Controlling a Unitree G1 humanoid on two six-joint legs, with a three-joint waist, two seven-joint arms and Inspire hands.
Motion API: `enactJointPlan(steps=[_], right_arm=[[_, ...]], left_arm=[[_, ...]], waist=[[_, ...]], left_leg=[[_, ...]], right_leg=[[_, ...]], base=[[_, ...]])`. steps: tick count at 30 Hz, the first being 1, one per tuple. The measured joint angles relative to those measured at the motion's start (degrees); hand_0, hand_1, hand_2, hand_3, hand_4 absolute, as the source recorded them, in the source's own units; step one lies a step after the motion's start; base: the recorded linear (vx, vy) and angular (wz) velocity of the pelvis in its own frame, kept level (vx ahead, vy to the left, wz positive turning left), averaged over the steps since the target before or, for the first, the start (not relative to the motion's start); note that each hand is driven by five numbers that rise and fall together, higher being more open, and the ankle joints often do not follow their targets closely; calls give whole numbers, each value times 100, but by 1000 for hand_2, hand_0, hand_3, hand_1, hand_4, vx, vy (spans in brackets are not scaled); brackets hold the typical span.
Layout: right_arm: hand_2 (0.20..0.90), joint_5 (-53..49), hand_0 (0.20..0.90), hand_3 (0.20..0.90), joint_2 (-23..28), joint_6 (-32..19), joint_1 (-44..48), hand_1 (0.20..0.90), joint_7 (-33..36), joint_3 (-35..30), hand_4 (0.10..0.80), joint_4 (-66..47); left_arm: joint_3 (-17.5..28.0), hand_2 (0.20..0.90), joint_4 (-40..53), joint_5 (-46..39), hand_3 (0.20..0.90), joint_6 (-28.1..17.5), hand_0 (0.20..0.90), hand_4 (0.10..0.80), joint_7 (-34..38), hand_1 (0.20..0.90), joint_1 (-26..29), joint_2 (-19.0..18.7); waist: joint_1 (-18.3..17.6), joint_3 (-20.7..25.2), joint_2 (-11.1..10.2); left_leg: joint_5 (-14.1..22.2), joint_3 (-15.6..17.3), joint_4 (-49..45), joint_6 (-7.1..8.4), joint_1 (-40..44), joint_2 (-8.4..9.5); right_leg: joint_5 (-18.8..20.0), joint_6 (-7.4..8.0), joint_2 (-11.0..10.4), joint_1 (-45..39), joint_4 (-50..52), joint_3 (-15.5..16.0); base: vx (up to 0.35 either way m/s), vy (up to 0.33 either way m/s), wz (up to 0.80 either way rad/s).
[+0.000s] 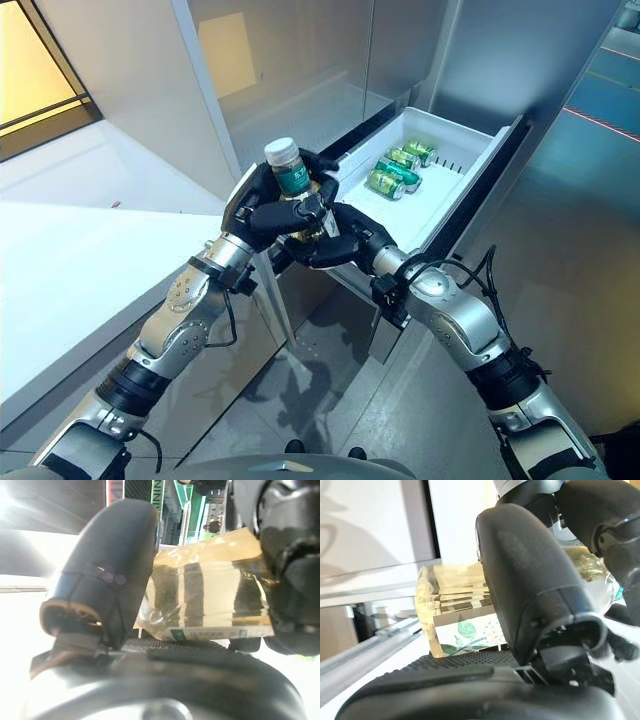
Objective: Put drinks into fridge and close the fridge
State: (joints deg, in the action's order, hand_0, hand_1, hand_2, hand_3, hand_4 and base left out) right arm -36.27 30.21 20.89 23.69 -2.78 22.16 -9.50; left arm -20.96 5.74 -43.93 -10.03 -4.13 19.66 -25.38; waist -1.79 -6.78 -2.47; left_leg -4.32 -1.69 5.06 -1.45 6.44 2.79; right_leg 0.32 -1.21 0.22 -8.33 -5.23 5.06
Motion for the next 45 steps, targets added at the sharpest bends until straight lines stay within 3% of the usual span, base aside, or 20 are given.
enactJointPlan(steps=[9,16,27,34,39,41,44,45], right_arm=[[300,951,300,200,43,-449,765,300,254,4,100,261],[300,1580,300,200,320,-644,1038,300,720,3,100,722],[300,2212,300,200,1108,-594,1294,300,1787,-458,100,2521],[300,2397,300,200,1214,-586,1323,300,2009,-460,100,3032],[300,2398,300,200,1258,-613,1335,300,2010,-460,100,3085],[300,2398,300,200,1279,-692,1429,300,2009,-459,100,3250],[300,2399,300,200,1382,-798,1485,300,2004,-458,100,3446],[300,2400,300,200,1489,-845,1515,300,1995,-458,100,3609]], left_arm=[[277,900,0,38,900,-13,900,800,94,900,524,109],[278,900,0,315,900,-27,900,800,203,900,584,105],[461,900,532,325,900,-1036,900,800,656,900,587,233],[524,900,539,-127,900,-956,900,800,548,900,589,227],[550,900,508,-1290,900,-109,900,800,-321,900,536,255],[543,900,507,-2119,900,585,900,800,-1006,900,186,350],[524,900,476,-2773,900,1383,900,800,-1474,900,-304,387],[528,900,380,-3305,900,1954,900,800,-1674,900,-643,429]], waist=[[10,0,0],[60,-1,-1],[246,-78,30],[330,-155,100],[460,-260,140],[540,-318,190],[639,-335,212],[731,-335,212]], left_leg=[[0,-15,-1,0,1,0],[-1,-86,0,-1,-8,3],[-12,-261,1,-9,-76,14],[-32,-332,2,2,-91,13],[-60,-428,2,6,-89,21],[-76,-486,3,0,-92,37],[-89,-565,3,-3,-106,48],[-90,-600,3,-2,-110,52]], right_leg=[[3,3,3,-7,0,3],[3,3,4,-12,0,35],[-5,13,1,-11,0,196],[-6,12,6,-20,-1,263],[-7,13,4,-62,-2,362],[-14,20,-6,-83,-2,425],[-26,35,-15,-95,-2,510],[-34,45,-16,-103,-3,539]], base=[[0,0,0],[-2,2,1],[-11,4,7],[13,-2,4],[51,1,10],[66,14,15],[58,20,18],[33,12,11]])
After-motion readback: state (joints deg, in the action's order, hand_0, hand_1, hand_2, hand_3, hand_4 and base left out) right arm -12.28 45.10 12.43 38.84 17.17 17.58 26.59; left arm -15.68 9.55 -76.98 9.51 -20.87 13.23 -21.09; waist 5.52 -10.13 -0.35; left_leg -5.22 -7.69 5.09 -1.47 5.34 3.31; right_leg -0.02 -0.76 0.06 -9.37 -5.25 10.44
